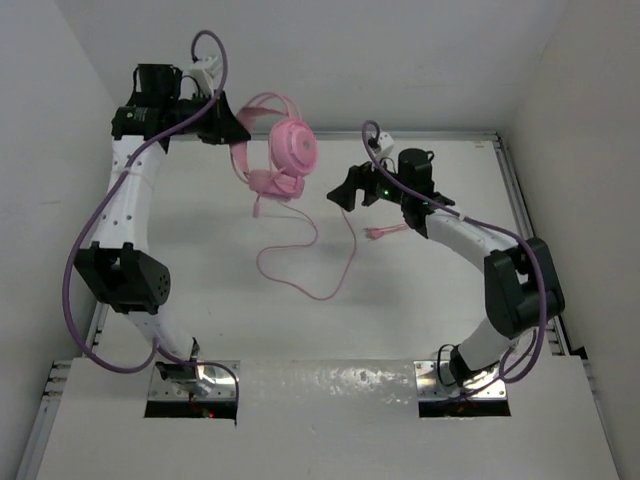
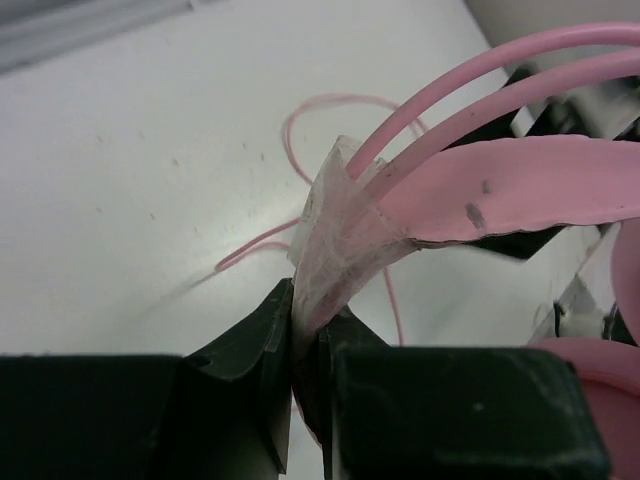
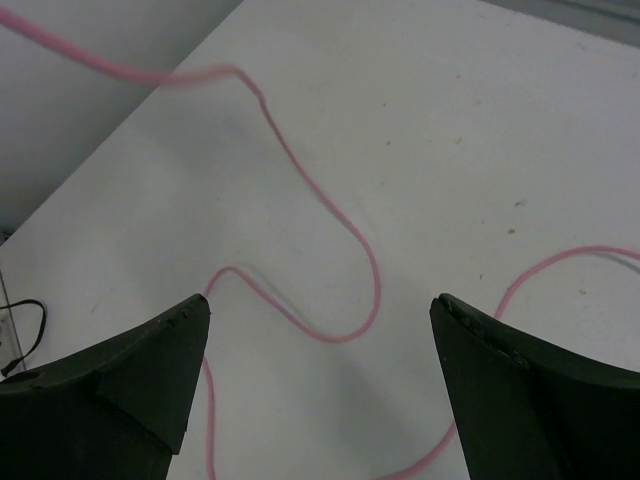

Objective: Wrap the headphones

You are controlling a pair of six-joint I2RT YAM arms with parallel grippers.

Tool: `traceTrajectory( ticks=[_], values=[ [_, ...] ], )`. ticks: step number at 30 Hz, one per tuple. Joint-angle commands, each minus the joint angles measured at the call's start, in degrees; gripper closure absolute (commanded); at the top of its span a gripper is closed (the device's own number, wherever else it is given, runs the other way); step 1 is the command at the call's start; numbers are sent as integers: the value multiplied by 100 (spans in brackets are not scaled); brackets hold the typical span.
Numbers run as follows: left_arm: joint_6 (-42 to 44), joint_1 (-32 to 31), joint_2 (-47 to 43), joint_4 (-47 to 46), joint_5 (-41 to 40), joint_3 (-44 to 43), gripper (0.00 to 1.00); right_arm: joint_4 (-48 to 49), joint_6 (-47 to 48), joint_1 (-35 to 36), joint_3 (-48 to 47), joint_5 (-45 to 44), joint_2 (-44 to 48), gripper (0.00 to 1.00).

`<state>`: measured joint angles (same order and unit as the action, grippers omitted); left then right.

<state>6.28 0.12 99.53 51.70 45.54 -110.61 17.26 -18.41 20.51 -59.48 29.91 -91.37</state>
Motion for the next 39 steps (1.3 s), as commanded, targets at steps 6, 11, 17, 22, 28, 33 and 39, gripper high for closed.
traceTrajectory(
  ticks=[6,11,17,22,28,33,39],
  values=[
    [-2226,50,-241,-723,-1047,-1393,100,1357,-645,664,192,-837,-1257,10],
    [-2561,50,-144,-925,-994,-1727,100,912,-550,937,-992,-1750,-2278,9],
    [-2597,49,-91,-1004,-1100,-2070,100,375,-487,1130,-1672,-2797,-3000,12],
    [-2658,41,-83,-1048,-1126,-2053,100,428,-365,1227,-1513,-3104,-2965,18],
    [-2720,41,-12,-1136,-1100,-2088,100,315,-416,1262,-1952,-3290,-3306,22],
    [-2746,50,5,-1145,-1258,-2158,100,-152,-803,1271,-2655,-3272,-3826,42],
    [-3307,128,119,-1355,-1258,-1869,100,-862,-779,1464,-3347,-2641,-4195,100]
  ],
)
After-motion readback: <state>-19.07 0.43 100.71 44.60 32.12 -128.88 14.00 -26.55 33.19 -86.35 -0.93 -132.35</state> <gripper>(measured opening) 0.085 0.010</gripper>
